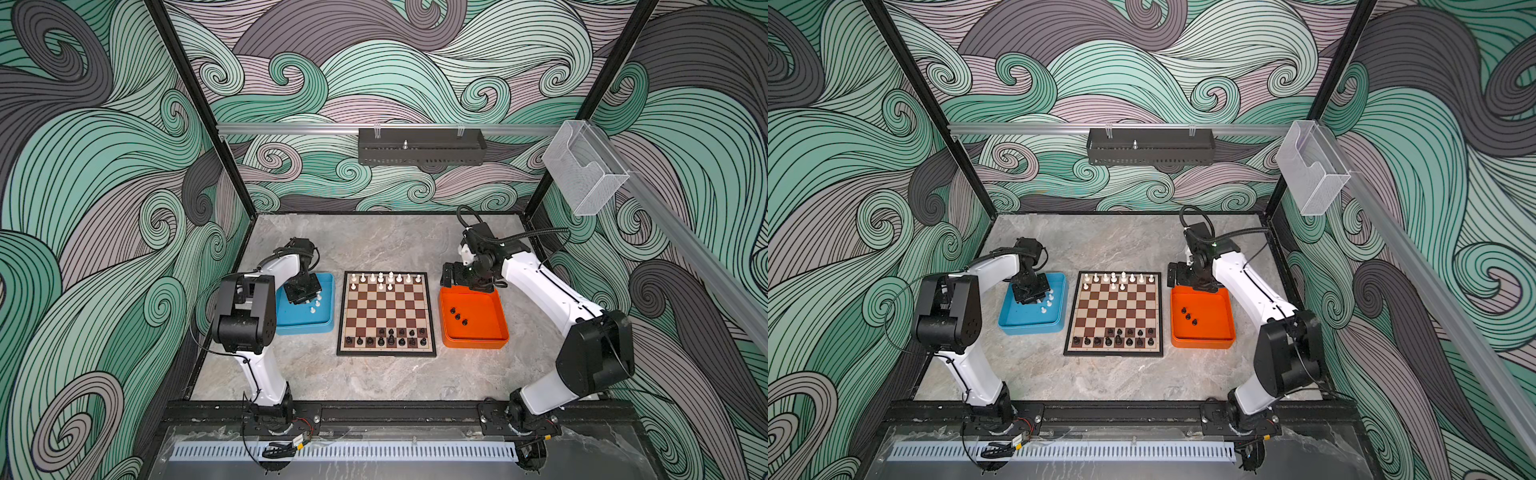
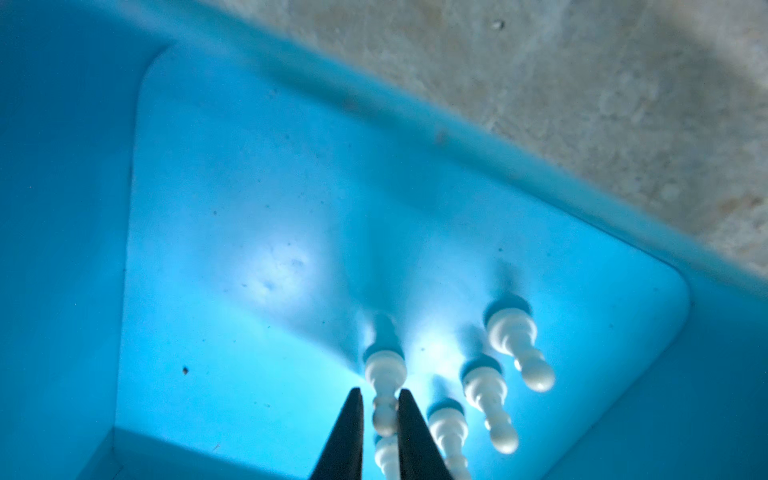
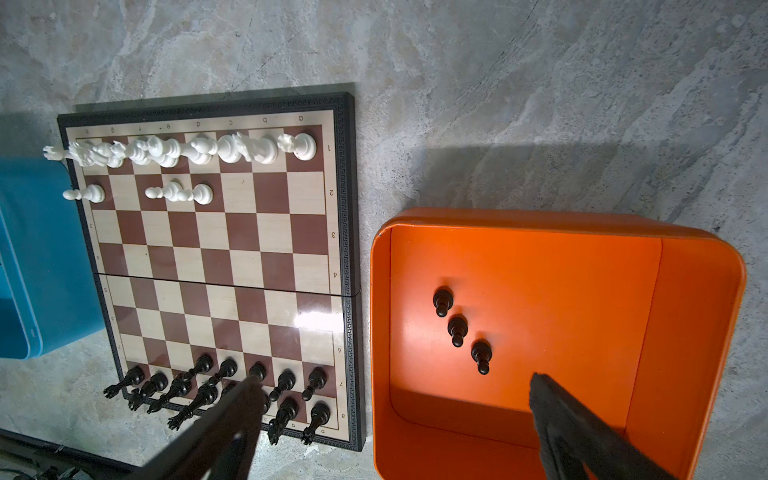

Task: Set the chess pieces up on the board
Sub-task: 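Close the left gripper on the white pawn, then lift the white pawn and carry it over the board's far side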

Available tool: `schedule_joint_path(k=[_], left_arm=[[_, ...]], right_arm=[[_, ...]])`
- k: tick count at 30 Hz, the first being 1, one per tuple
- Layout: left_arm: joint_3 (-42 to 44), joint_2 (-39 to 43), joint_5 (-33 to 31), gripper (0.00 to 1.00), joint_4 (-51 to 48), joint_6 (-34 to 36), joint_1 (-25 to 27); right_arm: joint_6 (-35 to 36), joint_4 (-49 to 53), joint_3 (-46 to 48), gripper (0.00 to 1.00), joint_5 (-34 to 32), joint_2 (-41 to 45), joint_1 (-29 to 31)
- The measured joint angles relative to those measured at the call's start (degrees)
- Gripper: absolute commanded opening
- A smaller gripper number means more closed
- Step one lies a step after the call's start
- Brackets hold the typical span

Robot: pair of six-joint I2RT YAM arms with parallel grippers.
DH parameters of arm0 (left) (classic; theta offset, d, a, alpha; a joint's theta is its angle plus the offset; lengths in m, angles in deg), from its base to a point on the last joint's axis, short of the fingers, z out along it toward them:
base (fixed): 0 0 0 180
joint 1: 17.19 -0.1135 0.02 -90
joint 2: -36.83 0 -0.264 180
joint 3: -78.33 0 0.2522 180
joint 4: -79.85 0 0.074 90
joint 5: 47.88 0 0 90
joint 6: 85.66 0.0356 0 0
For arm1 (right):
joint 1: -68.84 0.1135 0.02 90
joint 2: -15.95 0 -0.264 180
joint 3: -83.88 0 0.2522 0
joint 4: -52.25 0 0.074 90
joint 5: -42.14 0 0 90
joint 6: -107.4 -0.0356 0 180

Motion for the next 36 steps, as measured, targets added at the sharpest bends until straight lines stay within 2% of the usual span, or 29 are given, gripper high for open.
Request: schedule_joint_path(k=[26, 36], left_arm=[[-0.2, 1.2, -0.1, 0.14, -0.8, 0.1, 0.2], [-4.3, 4.6, -0.7, 0.14, -4.9, 1.6, 4.1]], right_arm=[[0.0, 0.0, 0.0, 0.99, 0.0, 0.0, 0.0], [0.0, 0.0, 0.0, 0.99, 0.0, 0.0, 0.0]])
